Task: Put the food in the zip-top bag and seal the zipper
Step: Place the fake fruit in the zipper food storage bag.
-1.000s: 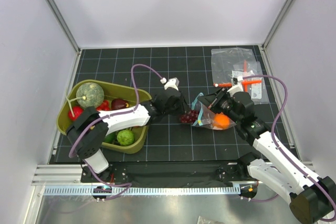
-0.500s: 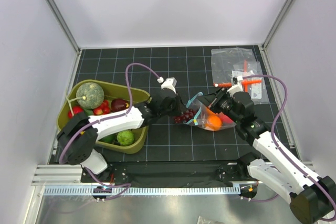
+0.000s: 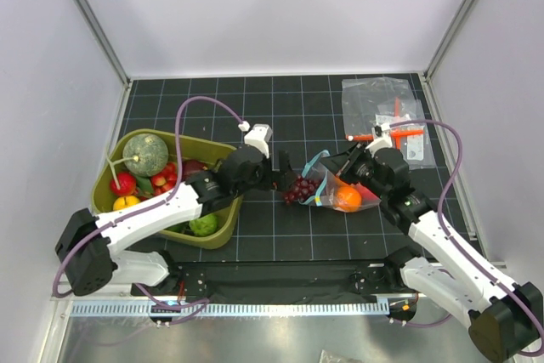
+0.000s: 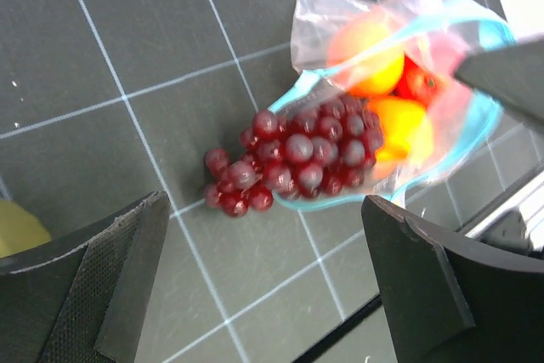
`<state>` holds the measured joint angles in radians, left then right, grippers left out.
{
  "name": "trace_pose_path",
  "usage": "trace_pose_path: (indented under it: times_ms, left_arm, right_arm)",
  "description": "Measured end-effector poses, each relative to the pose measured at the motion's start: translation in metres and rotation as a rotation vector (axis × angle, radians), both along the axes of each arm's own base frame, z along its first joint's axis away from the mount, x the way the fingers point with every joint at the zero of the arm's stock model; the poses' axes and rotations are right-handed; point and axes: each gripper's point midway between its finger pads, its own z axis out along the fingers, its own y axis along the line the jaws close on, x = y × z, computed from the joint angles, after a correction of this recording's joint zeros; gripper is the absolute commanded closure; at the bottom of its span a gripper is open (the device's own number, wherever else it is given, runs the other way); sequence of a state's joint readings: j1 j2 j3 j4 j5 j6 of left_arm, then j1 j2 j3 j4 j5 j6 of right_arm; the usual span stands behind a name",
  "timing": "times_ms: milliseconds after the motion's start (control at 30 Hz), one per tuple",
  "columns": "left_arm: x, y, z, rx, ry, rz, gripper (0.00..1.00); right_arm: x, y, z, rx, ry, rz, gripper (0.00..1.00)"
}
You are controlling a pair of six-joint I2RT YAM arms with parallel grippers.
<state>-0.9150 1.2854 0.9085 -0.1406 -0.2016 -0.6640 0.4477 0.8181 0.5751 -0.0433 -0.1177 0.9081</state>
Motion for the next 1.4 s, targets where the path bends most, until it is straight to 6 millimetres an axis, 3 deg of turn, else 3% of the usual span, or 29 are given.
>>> trace_pose_path:
  times_ms: [300,467,567,833,1167,1400]
  left_arm:
    - [-0.024,0.020,0.025,0.123,-0.165,-0.222,0.00]
    - [-0.032,0.015,0.026,0.151,-0.224,-0.337,0.00]
    - [-0.033,0.006,0.011,0.186,-0.236,-0.411,0.00]
    - [-0.024,-0.004,-0.054,0.381,-0.245,-0.546,0.00]
    - [-0.013,-0.015,-0.078,0.457,-0.295,-0.611,0.00]
    - [-0.020,-0.029,-0.121,0.543,-0.281,-0.690,0.00]
  right_arm:
    - [0.001,-0.001,-0.006,-0.139,0.017,0.054,0.99]
    - [-0.002,-0.002,-0.002,-0.222,0.003,0.107,0.99]
    - [-0.006,-0.004,-0.007,-0.263,0.006,0.133,0.99]
    - [-0.013,-0.011,-0.009,-0.366,-0.002,0.181,0.99]
    - [-0.016,-0.014,-0.014,-0.404,-0.003,0.205,0.99]
    - [-0.017,-0.013,-0.014,-0.406,-0.008,0.214,0.99]
